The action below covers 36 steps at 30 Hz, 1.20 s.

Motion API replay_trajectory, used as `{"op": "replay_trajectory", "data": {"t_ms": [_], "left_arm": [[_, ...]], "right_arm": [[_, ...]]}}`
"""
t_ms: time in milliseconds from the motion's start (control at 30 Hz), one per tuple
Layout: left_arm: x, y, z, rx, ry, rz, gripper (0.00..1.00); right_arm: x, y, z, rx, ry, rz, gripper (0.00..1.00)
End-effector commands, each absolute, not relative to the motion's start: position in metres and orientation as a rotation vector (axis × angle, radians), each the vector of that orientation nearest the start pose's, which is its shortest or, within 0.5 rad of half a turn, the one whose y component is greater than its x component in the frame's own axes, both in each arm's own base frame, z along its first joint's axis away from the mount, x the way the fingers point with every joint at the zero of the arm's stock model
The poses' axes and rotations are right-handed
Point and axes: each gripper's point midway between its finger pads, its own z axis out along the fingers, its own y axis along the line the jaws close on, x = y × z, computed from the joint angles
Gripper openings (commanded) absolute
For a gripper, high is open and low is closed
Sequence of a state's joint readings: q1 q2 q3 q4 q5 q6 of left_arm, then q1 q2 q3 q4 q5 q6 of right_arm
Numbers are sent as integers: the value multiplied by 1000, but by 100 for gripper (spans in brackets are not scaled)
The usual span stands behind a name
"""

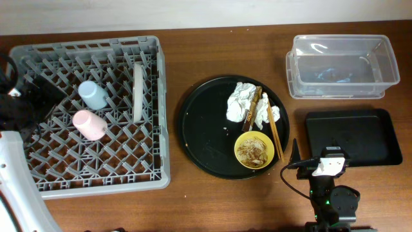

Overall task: Sort waste into correct bins and load items into the dishwasher rack
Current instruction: 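Retract the left gripper and reach the right gripper to the tissues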

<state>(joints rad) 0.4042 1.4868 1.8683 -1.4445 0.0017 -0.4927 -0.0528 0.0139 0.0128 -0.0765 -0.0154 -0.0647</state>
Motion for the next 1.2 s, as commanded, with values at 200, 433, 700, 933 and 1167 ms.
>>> {"op": "replay_trajectory", "data": {"t_ms": [200, 433, 700, 933, 1167], "left_arm": [[295, 130, 310, -1166, 2358, -14, 99], [295, 130, 310, -1166, 2358, -14, 99], [295, 130, 310, -1166, 2358, -14, 99], [295, 130, 310, -1166, 2358, -14, 99], [295, 130, 310, -1166, 2358, -14, 99]], "right_arm": [[233, 62, 177, -366, 1526, 255, 99], [171, 138, 188, -828, 1328, 660, 99], [159, 125, 277, -565, 1115, 800, 99], [147, 41, 375, 1, 735, 769, 99], [167, 31, 448, 60, 953, 551, 99]]}}
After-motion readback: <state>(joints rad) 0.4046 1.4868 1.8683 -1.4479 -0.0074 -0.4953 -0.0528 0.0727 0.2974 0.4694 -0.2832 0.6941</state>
